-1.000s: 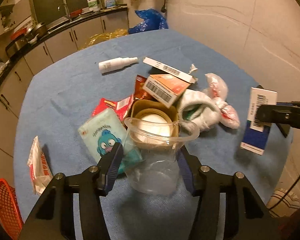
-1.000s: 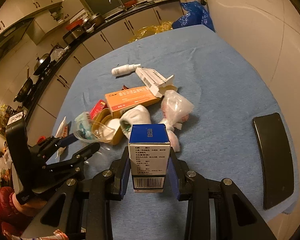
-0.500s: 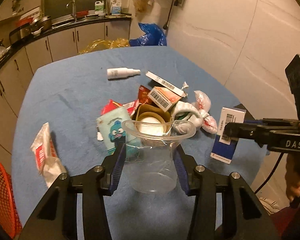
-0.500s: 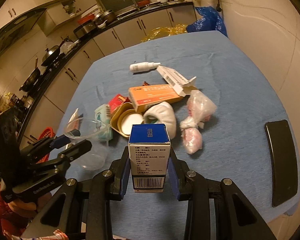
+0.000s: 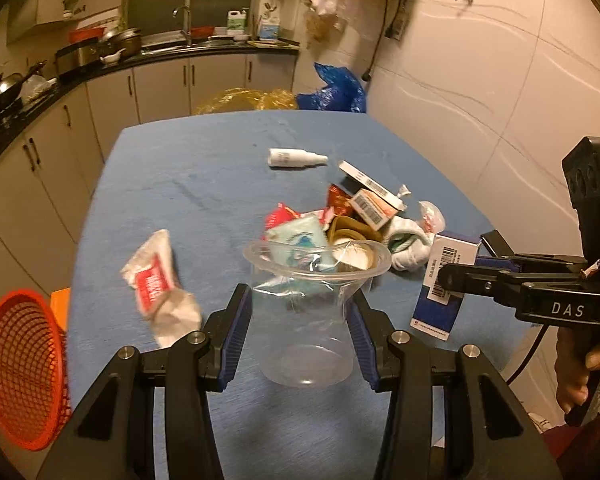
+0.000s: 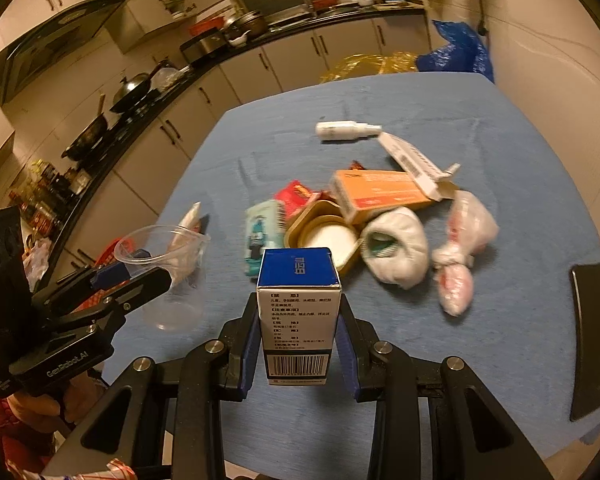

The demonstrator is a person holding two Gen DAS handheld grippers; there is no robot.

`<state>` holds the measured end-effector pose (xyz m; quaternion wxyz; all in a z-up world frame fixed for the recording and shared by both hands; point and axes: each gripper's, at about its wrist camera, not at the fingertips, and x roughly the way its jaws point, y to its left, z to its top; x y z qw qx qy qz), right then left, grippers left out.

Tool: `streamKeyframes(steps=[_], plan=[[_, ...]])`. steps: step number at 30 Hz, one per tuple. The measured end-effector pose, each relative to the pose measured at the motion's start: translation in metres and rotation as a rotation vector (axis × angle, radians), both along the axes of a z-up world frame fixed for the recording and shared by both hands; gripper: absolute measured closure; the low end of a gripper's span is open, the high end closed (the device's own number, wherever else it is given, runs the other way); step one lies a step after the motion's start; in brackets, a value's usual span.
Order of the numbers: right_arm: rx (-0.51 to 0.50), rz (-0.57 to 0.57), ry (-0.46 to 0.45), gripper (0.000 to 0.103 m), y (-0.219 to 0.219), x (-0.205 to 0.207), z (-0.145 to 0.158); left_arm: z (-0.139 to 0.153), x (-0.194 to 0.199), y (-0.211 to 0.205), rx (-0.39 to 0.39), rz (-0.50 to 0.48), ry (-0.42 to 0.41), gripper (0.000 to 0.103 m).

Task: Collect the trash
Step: 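Carry the box and cup to the red basket and open both tools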

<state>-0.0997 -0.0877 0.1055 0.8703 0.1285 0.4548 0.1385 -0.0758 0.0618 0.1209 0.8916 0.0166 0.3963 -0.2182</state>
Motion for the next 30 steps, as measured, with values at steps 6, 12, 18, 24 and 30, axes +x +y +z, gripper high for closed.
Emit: streamKeyframes(steps=[6, 12, 18, 24, 30], plan=[[-0.015, 0.068, -0.012, 0.066, 0.032, 0.011, 0.007, 0.009, -0.006, 0.031, -0.001, 0.07, -0.031, 0.057], [-0.023, 0.144, -0.021, 0.066, 0.073, 0.024, 0.017, 0.019, -0.011, 0.076, -0.012, 0.161, -0.059, 0.056], [0.001, 0.231, -0.022, 0.066, 0.124, 0.039, 0.027, 0.025, -0.015, 0.138, -0.025, 0.277, -0.075, 0.056], [0.024, 0.349, -0.022, 0.066, 0.2, 0.052, 0.033, 0.022, -0.021, 0.2, -0.015, 0.38, -0.066, 0.056], [0.046, 0.436, -0.006, 0.066, 0.267, 0.062, 0.03, 0.008, -0.029, 0.255, 0.016, 0.449, -0.037, 0.056]])
